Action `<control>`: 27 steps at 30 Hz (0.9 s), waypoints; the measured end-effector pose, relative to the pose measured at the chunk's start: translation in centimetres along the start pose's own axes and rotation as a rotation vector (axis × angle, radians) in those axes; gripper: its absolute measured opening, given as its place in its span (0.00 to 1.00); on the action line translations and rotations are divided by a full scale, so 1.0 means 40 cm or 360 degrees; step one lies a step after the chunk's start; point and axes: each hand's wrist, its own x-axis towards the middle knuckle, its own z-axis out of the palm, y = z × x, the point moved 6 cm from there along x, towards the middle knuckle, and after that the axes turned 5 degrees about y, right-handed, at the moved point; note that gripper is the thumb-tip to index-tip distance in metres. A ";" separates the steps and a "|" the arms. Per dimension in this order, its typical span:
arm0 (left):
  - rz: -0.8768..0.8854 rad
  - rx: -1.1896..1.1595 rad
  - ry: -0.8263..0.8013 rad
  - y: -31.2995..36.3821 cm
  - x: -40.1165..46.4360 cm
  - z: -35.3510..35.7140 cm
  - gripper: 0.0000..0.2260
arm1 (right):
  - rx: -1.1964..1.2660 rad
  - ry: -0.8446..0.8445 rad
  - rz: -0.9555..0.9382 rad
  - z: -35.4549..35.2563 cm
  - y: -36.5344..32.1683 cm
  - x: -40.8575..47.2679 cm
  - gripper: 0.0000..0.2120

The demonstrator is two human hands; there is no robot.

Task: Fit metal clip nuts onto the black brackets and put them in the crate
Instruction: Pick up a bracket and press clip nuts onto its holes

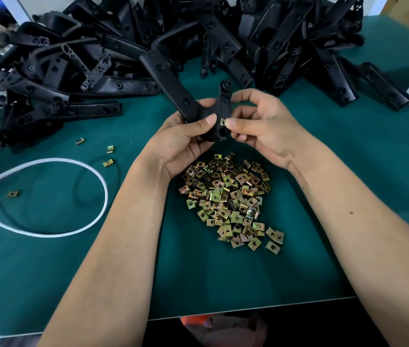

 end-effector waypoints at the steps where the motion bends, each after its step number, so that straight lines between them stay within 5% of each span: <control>1: 0.0019 -0.0016 0.0033 -0.001 0.003 -0.002 0.13 | -0.0042 0.0033 -0.0013 -0.004 -0.001 0.004 0.15; 4: 0.0012 -0.0126 0.0165 -0.001 0.007 -0.013 0.10 | -0.0364 0.0256 -0.0147 -0.045 -0.013 0.016 0.05; 8: -0.0049 -0.0431 0.0352 -0.004 0.007 -0.035 0.06 | -0.1285 0.0759 -0.0362 -0.125 -0.030 0.013 0.10; 19: 0.0195 -0.0320 0.0506 0.014 -0.004 -0.034 0.13 | -0.1959 0.0300 -0.0108 -0.109 -0.010 0.024 0.07; 23: 0.0218 -0.0346 0.0496 0.017 -0.004 -0.034 0.13 | -0.1826 0.0415 -0.0244 -0.097 -0.014 0.022 0.07; 27: 0.0251 -0.0331 0.0466 0.017 -0.002 -0.027 0.13 | -0.0852 0.0420 -0.0262 -0.061 -0.015 0.017 0.07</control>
